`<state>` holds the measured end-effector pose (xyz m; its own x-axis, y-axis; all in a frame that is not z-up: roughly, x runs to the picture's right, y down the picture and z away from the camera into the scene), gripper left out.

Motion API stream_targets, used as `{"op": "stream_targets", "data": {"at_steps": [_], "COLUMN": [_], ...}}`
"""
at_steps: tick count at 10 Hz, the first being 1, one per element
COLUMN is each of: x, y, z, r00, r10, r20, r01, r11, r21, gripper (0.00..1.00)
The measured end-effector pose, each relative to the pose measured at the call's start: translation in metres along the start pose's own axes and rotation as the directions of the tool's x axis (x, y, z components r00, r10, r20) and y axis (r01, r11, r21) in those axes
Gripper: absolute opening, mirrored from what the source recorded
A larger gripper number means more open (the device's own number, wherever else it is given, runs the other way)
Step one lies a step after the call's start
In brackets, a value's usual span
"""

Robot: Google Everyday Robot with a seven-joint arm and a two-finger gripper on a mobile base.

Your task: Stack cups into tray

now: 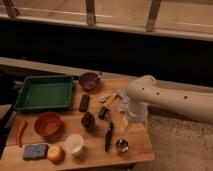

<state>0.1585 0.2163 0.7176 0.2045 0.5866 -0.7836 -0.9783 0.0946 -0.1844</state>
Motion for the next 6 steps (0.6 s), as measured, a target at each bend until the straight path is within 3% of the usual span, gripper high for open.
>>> {"op": "stream_targets", "data": {"at_steps": [2, 6], "x": [0.007, 0.019], "y": [-0.005, -0.005], "z": [0.012, 0.015], "r00": [0.999, 0.997], "r10": [0.032, 0.054], "r20": [-0.03, -0.052], "r01": [-0.033, -0.055], "r11": [0.999, 0.998], "r21": [-0.012, -0.016], "gripper": [0.76, 0.76]}}
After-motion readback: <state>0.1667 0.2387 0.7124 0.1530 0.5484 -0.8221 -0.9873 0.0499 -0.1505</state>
